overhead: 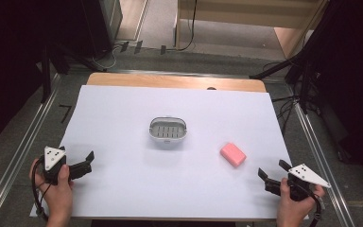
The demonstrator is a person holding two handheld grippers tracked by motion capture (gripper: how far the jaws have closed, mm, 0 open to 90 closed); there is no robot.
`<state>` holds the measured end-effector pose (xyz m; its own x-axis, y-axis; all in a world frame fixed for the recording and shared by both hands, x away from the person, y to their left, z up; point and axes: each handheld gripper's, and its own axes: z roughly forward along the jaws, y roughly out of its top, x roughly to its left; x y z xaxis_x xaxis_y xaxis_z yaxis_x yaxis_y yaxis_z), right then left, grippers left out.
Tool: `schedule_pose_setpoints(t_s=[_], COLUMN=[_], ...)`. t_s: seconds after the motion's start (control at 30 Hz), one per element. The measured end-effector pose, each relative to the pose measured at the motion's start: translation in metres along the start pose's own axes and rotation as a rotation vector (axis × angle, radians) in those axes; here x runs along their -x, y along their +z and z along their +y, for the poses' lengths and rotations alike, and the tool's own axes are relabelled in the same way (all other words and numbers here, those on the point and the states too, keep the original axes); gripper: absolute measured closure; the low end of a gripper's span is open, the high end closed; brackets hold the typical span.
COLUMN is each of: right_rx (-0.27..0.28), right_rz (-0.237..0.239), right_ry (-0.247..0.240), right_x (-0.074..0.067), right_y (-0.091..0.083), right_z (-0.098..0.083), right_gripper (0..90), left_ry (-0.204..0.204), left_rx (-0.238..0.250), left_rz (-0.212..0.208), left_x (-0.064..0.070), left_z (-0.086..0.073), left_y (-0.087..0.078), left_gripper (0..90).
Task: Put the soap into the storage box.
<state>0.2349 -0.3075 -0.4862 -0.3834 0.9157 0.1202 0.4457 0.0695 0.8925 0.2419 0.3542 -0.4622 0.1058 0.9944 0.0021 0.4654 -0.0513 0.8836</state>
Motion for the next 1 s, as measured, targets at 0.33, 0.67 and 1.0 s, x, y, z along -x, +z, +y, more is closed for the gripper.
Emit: schedule_pose_setpoints(t_s=[0.33,0.67,1.0], right_rx=[-0.114,-0.365,-0.534], right_rz=[0.041,0.051,0.099], right_ry=[-0.013,-0.179,-0.145], right_x=[-0.003,-0.022,-0.027], right_y=[0.01,0.023,0.037], right_z=[0.013,0.044,0.061], right_gripper=[13.0,19.3,19.7], left_ry=[0.014,0.018,0.014], left_rx=[-0.002,0.001,-0.003], left_rz=[0.004,0.001,0.0], left_x=[0.002,0.002,0.002], left_z=[0.0,0.0,0.0], left_y=[0.001,0.0,0.0], left_gripper=[0.0,0.0,0.0])
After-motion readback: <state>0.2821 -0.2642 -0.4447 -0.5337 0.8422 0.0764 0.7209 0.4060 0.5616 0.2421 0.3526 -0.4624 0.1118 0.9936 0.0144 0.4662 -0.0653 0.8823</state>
